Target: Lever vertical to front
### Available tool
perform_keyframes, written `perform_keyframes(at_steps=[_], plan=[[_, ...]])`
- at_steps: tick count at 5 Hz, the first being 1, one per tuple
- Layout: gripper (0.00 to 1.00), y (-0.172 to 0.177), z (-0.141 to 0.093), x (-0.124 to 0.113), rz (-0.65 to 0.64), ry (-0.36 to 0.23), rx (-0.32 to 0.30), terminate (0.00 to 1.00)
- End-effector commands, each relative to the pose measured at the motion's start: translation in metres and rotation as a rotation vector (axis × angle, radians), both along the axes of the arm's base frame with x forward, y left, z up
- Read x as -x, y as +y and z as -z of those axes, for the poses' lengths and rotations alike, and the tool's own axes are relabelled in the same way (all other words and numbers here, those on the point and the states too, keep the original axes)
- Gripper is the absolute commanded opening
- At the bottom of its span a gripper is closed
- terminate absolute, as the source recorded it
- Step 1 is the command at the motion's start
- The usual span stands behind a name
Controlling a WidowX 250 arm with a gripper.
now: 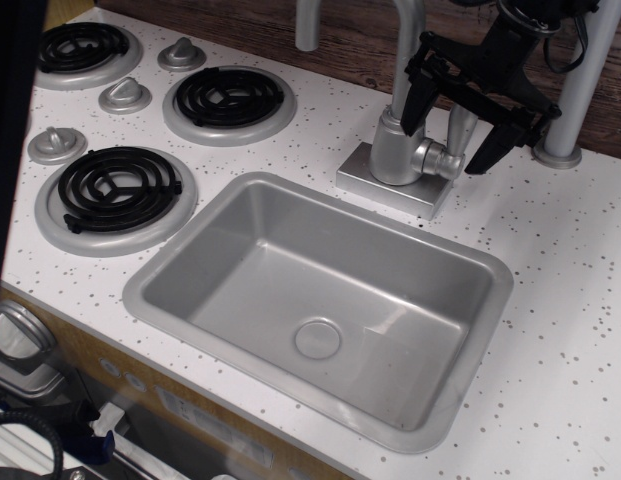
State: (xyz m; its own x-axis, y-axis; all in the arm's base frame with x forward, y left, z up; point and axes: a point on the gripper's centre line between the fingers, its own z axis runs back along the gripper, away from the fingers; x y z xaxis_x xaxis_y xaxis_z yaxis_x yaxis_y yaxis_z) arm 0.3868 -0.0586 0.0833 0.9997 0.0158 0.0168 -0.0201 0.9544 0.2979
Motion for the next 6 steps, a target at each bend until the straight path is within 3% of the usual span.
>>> perform_keyframes(at_steps=[1, 2, 3, 4, 6], plan=[[1.0, -0.001, -0.036, -0.012, 0.058, -0.156, 0.033, 0.0], [1.0, -0.003, -0.036, -0.016, 0.087, -0.22, 0.048, 0.0], [1.0, -0.004, -0.04, -0.018, 0.112, -0.267, 0.024, 0.0], [1.0, -0.002, -0.042, -0.026, 0.125, -0.286, 0.012, 0.0], [1.0, 0.001, -0.036, -0.041, 0.152, -0.277, 0.045, 0.0]])
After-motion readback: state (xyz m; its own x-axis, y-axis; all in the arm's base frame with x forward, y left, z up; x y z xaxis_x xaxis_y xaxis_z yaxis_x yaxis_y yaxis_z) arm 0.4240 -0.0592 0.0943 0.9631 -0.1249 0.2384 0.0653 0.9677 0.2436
